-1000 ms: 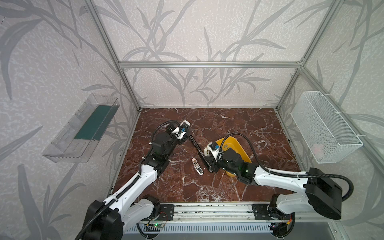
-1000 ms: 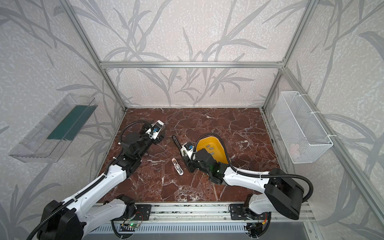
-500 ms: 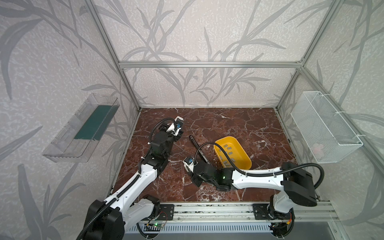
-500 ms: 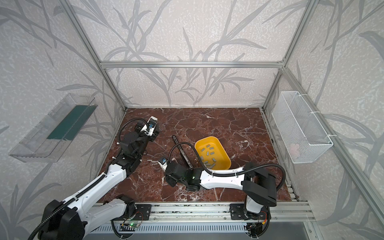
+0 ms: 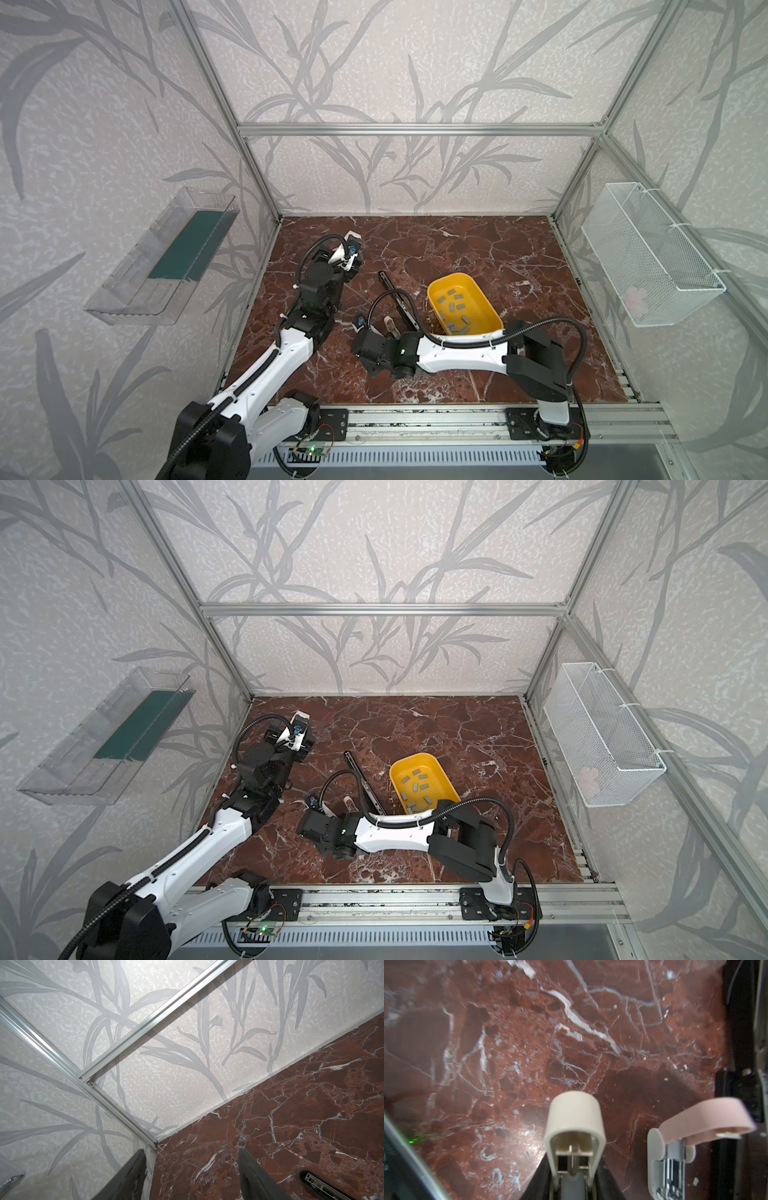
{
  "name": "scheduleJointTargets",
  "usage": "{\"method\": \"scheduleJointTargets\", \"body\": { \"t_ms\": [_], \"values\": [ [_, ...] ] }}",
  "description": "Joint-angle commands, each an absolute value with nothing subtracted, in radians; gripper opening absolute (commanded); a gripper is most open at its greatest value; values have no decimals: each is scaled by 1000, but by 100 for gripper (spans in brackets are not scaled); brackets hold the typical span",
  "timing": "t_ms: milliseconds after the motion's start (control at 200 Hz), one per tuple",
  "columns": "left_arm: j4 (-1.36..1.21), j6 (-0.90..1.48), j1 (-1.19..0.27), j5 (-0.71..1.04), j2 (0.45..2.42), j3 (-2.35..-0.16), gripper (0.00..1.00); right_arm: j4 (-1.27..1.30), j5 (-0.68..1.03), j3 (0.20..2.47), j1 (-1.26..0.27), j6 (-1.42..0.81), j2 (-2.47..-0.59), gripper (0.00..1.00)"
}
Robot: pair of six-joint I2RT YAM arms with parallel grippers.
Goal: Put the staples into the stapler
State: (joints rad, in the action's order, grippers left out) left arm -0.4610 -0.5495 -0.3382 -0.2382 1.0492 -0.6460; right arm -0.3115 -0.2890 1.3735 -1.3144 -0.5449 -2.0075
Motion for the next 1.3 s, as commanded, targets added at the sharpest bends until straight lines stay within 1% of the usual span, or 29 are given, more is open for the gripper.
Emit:
{"method": "scheduleJointTargets", "body": {
  "t_ms": [0,140,360,550,625,745,785,790,810,880,935,1055,1125,1210,1295],
  "values": [
    [-461,-549,-334,-223,1025,-662,70,-358,-305,1396,-1304,-579,-2026,0],
    [-454,-549,-334,-198,1024,-663,70,-313,-302,1365,-1293,-587,-2039,7],
    [-445,-545,-334,-181,1022,-667,69,-304,-317,1365,-1278,-597,-2075,9],
    [-442,-544,-334,-169,1019,-669,69,-283,-310,1347,-1266,-608,-2088,17],
    [-439,-542,-334,-166,1018,-669,69,-282,-304,1350,-1264,-606,-2091,22],
    [-437,-540,-334,-166,1014,-670,68,-280,-287,1349,-1266,-599,-2086,33],
    [-437,-536,-335,-171,1012,-670,68,-277,-289,1345,-1265,-598,-2081,39],
    [-437,-535,-335,-172,1012,-671,69,-277,-289,1343,-1265,-598,-2081,42],
    [-436,-532,-334,-177,1013,-673,68,-275,-288,1340,-1266,-598,-2079,46],
    [-428,-522,-334,-186,1012,-678,68,-270,-292,1331,-1266,-594,-2067,54],
    [-419,-515,-334,-193,1012,-684,68,-260,-292,1319,-1265,-593,-2052,58],
    [-380,-475,-334,-211,1013,-712,68,-240,-299,1290,-1266,-575,-1995,62],
    [-354,-442,-333,-219,1014,-733,69,-241,-302,1272,-1268,-569,-1944,63],
    [-306,-381,-333,-220,1018,-768,73,-254,-294,1246,-1270,-578,-1861,63],
    [-156,-201,-333,-201,1019,-872,80,-278,-270,1209,-1270,-613,-1765,64]
  ]
}}
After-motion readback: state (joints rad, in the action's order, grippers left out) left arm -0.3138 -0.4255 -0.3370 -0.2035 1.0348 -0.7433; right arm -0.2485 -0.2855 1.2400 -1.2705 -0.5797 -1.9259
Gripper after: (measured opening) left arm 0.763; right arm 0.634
